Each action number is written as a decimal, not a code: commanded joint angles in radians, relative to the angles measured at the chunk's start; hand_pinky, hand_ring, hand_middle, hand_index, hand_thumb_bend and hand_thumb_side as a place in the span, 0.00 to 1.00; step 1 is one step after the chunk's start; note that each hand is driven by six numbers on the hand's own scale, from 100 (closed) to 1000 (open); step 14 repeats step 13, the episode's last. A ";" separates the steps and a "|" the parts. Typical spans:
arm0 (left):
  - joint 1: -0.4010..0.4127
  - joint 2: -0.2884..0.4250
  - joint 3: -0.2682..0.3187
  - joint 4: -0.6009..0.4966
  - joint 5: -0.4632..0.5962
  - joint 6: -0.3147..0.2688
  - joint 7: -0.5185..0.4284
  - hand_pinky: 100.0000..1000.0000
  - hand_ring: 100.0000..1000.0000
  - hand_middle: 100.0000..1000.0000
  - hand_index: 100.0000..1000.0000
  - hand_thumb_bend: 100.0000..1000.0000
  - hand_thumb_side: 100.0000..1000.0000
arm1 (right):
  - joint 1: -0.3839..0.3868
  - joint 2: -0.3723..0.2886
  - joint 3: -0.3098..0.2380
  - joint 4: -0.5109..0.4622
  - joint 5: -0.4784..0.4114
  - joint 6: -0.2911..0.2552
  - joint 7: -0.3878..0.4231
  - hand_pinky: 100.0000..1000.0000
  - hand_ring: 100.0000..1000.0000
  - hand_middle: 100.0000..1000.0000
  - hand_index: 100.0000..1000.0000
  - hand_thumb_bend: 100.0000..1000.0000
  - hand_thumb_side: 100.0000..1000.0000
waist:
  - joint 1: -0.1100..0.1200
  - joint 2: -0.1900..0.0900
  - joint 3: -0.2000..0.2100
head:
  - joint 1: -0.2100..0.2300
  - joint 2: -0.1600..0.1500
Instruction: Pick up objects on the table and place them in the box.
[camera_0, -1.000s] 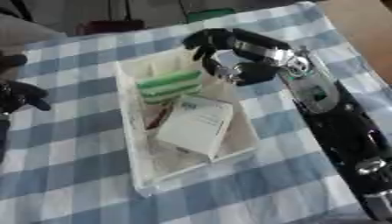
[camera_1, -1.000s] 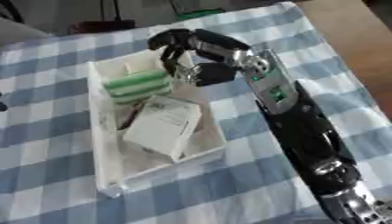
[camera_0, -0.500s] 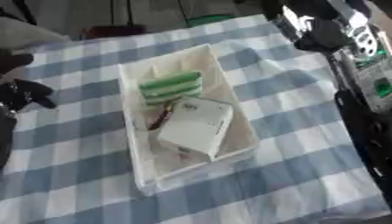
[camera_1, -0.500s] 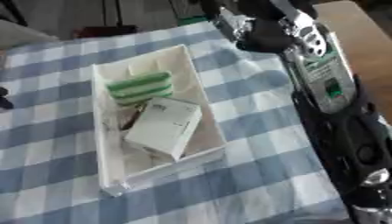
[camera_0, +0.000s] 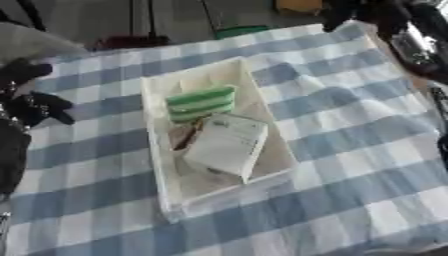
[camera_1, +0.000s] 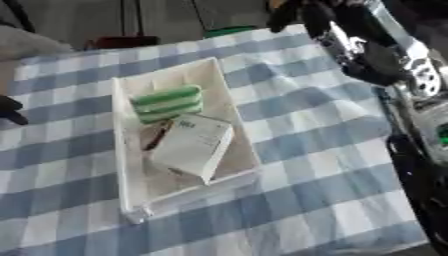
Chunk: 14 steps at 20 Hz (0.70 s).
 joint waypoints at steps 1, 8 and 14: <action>0.001 0.026 0.004 -0.022 -0.003 -0.005 -0.004 0.48 0.61 0.82 0.92 0.17 0.87 | 0.026 -0.036 -0.044 -0.034 -0.014 0.004 -0.009 0.58 0.65 0.78 0.84 0.00 0.52 | -0.004 -0.020 -0.002 | 0.016 0.003; 0.007 0.021 0.001 -0.022 -0.008 -0.028 -0.013 0.49 0.63 0.83 0.93 0.17 0.87 | 0.083 -0.017 -0.094 -0.050 -0.016 0.041 -0.035 0.56 0.64 0.76 0.84 0.00 0.54 | 0.004 -0.016 -0.011 | 0.022 0.017; 0.003 0.015 -0.001 -0.022 -0.008 -0.050 -0.025 0.49 0.67 0.87 0.94 0.16 0.83 | 0.093 -0.011 -0.108 -0.064 -0.014 0.056 -0.047 0.56 0.63 0.74 0.83 0.00 0.53 | 0.010 -0.014 -0.021 | 0.018 0.026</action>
